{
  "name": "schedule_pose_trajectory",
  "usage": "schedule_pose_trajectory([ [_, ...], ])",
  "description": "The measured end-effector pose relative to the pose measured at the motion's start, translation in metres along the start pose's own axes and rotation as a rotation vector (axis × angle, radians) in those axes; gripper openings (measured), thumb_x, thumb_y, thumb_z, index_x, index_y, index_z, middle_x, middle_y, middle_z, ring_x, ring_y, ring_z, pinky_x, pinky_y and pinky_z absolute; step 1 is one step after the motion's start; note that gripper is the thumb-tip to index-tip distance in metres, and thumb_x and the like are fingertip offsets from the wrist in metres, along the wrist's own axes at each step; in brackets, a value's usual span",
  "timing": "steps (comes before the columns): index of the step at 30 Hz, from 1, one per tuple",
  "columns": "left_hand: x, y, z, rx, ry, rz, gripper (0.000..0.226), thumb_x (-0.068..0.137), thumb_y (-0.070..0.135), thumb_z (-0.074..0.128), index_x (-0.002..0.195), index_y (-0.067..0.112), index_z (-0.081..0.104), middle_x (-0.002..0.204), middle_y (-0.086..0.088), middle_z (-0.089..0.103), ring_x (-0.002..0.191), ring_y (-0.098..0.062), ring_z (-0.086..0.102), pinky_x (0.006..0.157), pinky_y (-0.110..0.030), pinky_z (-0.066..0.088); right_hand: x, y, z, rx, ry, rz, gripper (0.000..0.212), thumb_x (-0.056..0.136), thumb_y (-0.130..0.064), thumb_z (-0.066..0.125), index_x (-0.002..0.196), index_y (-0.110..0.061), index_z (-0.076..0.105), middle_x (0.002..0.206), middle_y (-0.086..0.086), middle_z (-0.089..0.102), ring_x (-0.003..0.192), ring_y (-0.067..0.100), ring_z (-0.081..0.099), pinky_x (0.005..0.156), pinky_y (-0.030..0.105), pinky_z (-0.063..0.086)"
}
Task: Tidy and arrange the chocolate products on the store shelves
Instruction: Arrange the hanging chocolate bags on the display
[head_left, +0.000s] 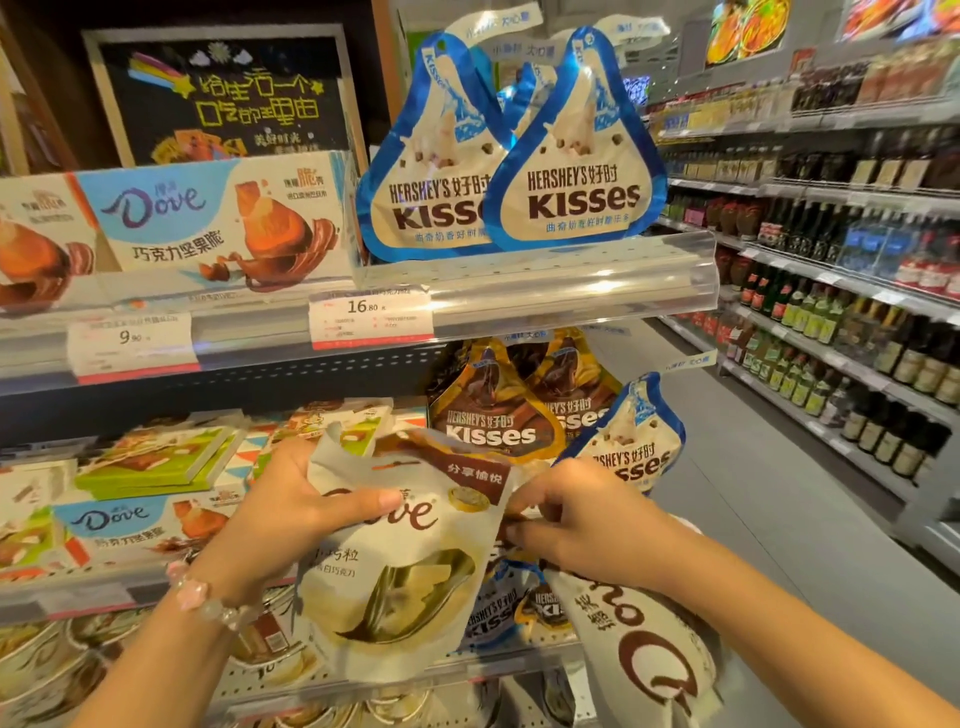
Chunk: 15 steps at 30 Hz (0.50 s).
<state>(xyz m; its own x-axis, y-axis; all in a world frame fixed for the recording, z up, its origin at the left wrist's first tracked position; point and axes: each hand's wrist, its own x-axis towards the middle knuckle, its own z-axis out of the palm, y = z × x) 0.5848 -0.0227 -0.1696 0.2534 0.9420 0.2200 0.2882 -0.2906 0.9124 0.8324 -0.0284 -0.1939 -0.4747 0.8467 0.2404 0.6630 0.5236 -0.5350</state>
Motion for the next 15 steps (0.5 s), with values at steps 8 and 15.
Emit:
schedule_pose_trajectory([
  [8, 0.0, -0.012, 0.005, 0.072, -0.04, -0.033, 0.02, 0.07, 0.013, 0.076, 0.078, 0.031, 0.077, 0.089, 0.012, 0.074, 0.086, -0.003, 0.068, 0.066, -0.009, 0.049, -0.005, 0.02, 0.015, 0.08, 0.135, 0.029, 0.043, 0.093, -0.03, 0.056, 0.061, -0.002, 0.06, 0.056, 0.013, 0.055, 0.049, 0.024, 0.046, 0.052, 0.04, 0.038],
  [15, 0.01, -0.016, -0.022, 0.26, -0.004, 0.125, 0.026, 0.065, 0.043, 0.079, 0.087, 0.029, 0.076, 0.115, 0.032, 0.06, 0.112, 0.012, 0.051, 0.092, -0.016, 0.04, -0.015, 0.042, 0.003, 0.119, 0.251, 0.185, 0.04, 0.092, -0.024, 0.058, 0.057, -0.004, 0.061, 0.054, 0.012, 0.057, 0.051, 0.023, 0.05, 0.051, 0.036, 0.04],
])
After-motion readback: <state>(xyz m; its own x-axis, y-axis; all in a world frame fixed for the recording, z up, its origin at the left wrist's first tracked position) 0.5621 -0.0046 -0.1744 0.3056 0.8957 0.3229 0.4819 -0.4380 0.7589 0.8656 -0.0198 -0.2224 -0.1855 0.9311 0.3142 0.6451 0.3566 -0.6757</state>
